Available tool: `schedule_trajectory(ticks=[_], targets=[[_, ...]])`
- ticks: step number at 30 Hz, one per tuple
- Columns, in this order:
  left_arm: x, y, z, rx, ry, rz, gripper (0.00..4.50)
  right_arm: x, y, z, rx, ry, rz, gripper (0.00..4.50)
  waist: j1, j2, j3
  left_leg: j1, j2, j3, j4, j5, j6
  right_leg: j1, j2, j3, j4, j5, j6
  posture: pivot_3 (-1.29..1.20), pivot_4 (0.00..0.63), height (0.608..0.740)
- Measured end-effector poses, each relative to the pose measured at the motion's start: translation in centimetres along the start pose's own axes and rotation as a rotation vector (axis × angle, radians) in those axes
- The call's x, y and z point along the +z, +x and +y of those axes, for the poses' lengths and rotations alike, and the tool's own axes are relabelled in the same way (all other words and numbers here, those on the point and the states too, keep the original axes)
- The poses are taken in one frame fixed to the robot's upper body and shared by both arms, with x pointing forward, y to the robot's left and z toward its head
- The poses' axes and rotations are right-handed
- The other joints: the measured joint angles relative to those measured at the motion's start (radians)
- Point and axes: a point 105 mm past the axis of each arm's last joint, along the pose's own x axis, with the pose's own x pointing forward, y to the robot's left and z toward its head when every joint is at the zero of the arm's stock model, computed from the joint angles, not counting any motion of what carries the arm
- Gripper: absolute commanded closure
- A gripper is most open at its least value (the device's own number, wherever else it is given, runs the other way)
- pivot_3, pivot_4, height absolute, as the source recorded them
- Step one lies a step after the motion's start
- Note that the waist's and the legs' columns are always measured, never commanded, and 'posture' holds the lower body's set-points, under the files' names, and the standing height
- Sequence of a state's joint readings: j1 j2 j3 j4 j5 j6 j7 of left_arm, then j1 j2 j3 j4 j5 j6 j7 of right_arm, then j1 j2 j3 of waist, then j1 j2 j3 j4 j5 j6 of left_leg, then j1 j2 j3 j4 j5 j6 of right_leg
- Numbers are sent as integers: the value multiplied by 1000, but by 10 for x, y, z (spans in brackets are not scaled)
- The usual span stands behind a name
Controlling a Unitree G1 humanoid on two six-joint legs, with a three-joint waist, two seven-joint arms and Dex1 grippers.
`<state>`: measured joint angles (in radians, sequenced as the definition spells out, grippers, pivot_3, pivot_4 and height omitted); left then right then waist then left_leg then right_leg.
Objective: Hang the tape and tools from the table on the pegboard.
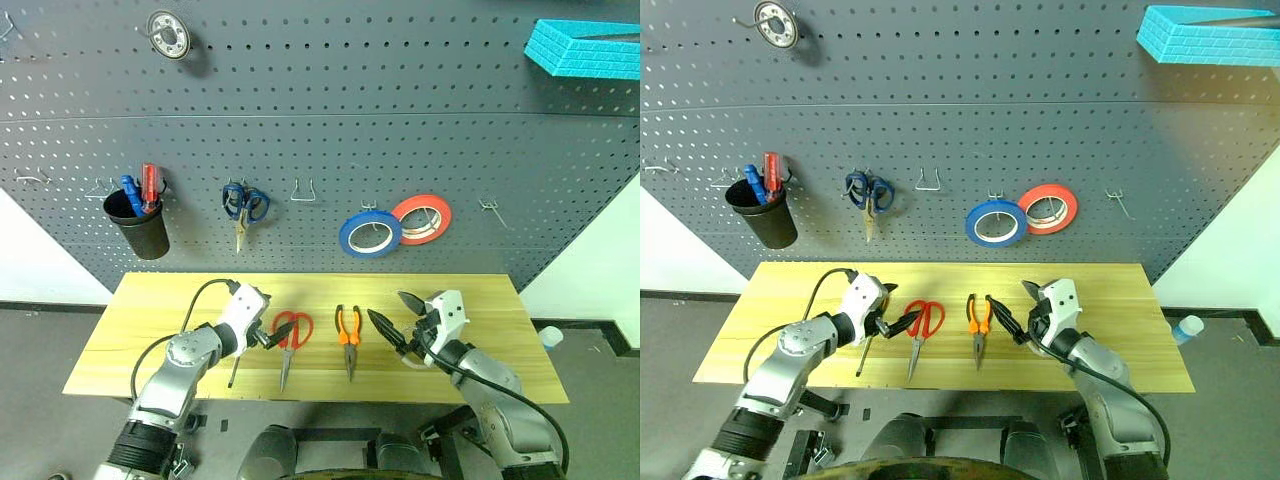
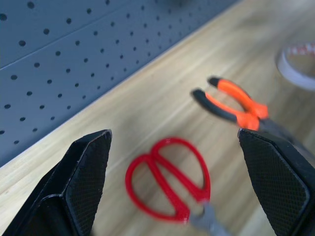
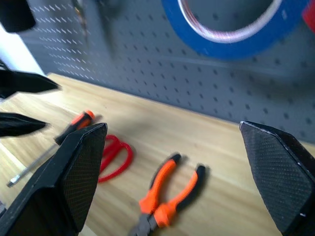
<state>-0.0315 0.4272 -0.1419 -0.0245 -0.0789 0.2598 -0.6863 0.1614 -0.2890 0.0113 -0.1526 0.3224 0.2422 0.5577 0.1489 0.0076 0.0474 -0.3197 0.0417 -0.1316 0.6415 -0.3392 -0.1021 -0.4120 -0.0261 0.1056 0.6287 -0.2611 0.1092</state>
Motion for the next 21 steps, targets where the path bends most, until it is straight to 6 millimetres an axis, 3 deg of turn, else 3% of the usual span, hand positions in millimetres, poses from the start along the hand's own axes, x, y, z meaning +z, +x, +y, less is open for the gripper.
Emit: schedule_trajectory(ticks=[4, 7, 14, 21], targets=[[9, -9, 2, -83, 35, 35, 209, -2, -2, -11, -109, -45, 73, 0, -2, 0, 0, 0, 0, 0, 0, 0, 0, 0, 0, 0, 0, 0, 0, 313, 0, 740], [15, -13, 1, -141, 64, 52, 209, -14, -4, -28, -203, -98, 228, 0, -3, 0, 0, 0, 0, 0, 1, 0, 0, 0, 0, 0, 0, -2, 3, 321, 0, 740], [0, -20, -10, -248, 96, 149, 209, -9, -12, -34, -291, -48, 320, 0, -2, 0, 0, -1, 0, 0, 0, -1, 1, -1, 0, 0, 0, 0, 0, 320, 5, 740], [1, -26, -29, -305, 90, 143, 209, -8, -18, -40, -331, -78, 413, 0, -6, -6, 34, -2, 0, 0, 0, -1, 1, -3, 0, 0, 1, -3, 5, 290, 103, 740]])
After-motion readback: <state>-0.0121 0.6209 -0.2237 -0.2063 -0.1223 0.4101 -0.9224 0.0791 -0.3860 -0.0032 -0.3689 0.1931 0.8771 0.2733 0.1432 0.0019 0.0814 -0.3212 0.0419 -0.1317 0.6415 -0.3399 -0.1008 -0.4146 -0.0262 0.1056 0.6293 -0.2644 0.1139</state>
